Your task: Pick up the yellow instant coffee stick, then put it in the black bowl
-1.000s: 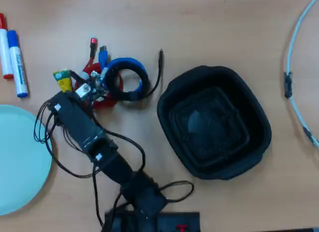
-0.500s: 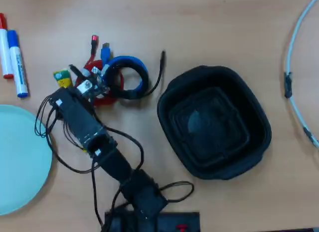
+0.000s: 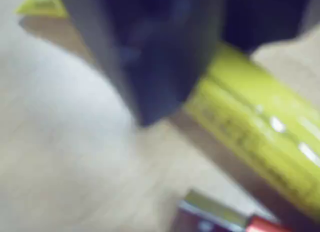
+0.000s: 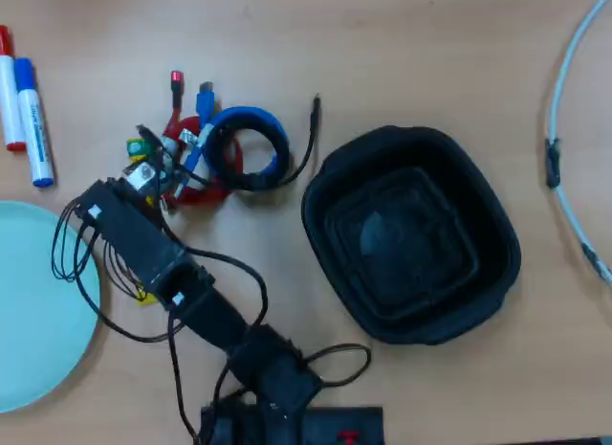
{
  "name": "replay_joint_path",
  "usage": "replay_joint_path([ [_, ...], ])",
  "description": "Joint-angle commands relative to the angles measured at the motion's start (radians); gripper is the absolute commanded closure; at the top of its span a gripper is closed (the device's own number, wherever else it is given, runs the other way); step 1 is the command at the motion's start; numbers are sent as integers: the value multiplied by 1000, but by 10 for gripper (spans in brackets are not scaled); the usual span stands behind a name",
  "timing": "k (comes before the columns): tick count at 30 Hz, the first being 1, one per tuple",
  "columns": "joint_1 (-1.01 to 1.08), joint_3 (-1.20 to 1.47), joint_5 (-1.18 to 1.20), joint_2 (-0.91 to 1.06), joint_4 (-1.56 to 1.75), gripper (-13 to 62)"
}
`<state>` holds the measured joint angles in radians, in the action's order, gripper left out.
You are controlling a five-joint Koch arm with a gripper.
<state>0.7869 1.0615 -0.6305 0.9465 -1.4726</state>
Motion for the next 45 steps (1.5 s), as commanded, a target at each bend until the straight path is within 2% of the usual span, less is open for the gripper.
replay_joint_path([
  [1,0,-49,12,9,-25,559],
  [23,-38,-61,11,34,-110,562],
  [45,-147,-78,9,469,-216,563],
])
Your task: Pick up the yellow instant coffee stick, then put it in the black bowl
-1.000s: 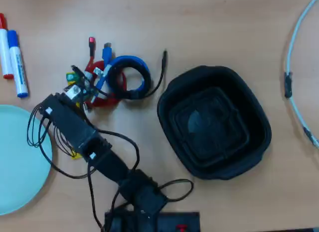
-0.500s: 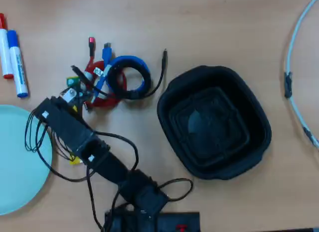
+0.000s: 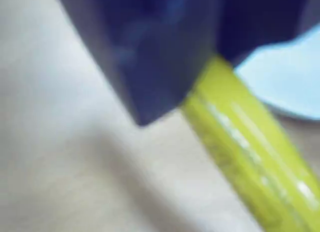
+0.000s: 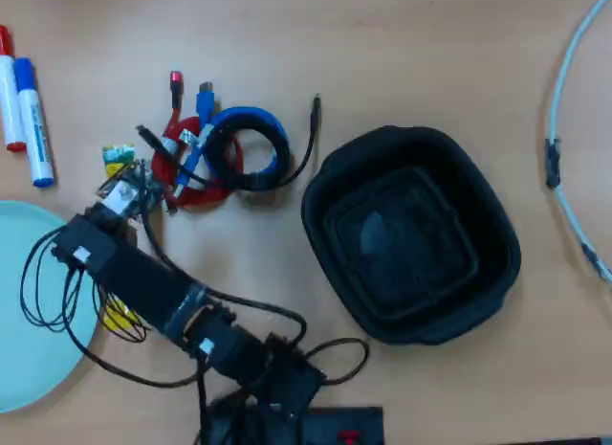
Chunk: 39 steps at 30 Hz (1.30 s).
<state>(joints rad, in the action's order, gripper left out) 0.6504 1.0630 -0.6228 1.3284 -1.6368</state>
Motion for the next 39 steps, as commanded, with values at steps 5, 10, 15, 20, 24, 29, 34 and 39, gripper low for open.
replay_joint_path([
  [5,25,-80,-6,155,-49,563],
  [10,160,-81,5,183,-43,563],
  [15,281,-144,6,178,-26,563],
  [20,491,-209,6,179,-3,563],
  [24,621,-255,5,176,-3,563],
  [29,769,-253,-2,172,-3,563],
  [34,877,-245,5,167,-3,564],
  [39,1006,-245,5,166,-2,563],
])
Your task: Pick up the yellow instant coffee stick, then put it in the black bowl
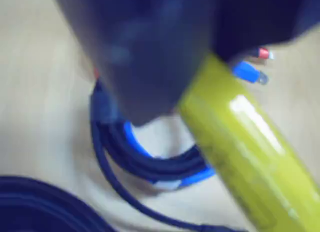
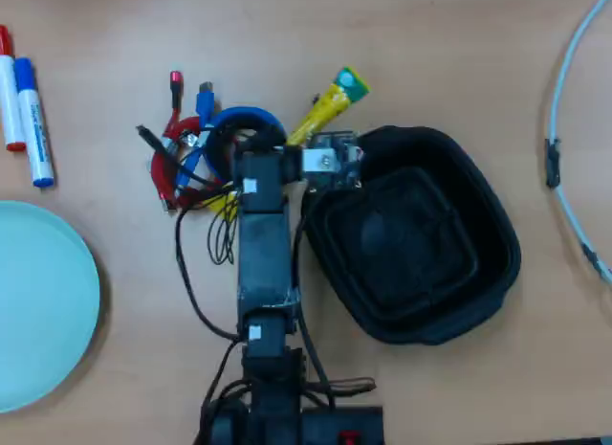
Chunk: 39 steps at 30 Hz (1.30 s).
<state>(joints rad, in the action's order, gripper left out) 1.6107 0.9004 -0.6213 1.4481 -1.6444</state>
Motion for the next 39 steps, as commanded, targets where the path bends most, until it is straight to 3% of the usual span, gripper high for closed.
replay_joint_path([
  [1,81,-81,3,46,6,563],
  [21,575,-69,57,-210,63,562],
  [39,634,-54,281,-410,61,562],
])
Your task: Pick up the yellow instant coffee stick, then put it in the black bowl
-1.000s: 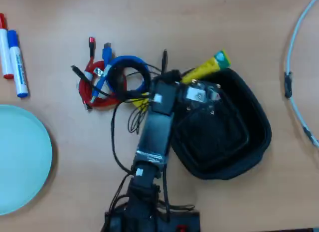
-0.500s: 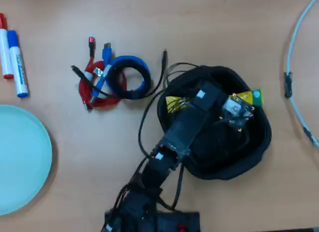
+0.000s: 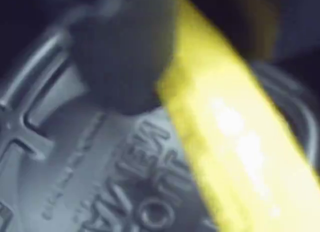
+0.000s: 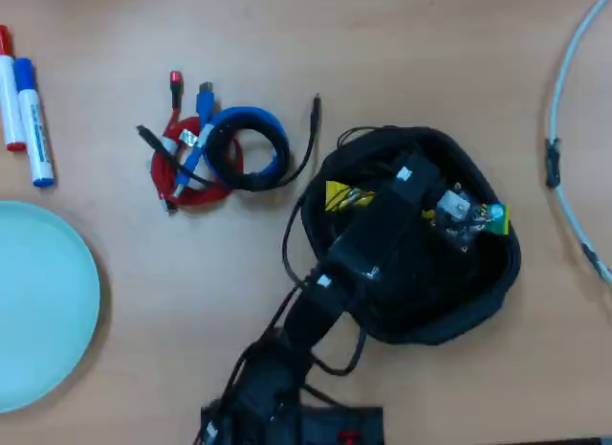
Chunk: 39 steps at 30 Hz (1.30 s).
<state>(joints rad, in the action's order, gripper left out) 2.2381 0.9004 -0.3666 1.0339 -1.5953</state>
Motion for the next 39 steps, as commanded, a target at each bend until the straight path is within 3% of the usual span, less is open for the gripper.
replay_joint_path([
  [1,6,-52,28,0,12,563],
  [10,3,-12,26,-11,8,533],
  [20,2,52,38,-12,32,230],
  [23,-2,43,81,-11,35,175],
  [31,-11,55,92,15,23,152],
  [39,-21,55,94,195,-66,132],
])
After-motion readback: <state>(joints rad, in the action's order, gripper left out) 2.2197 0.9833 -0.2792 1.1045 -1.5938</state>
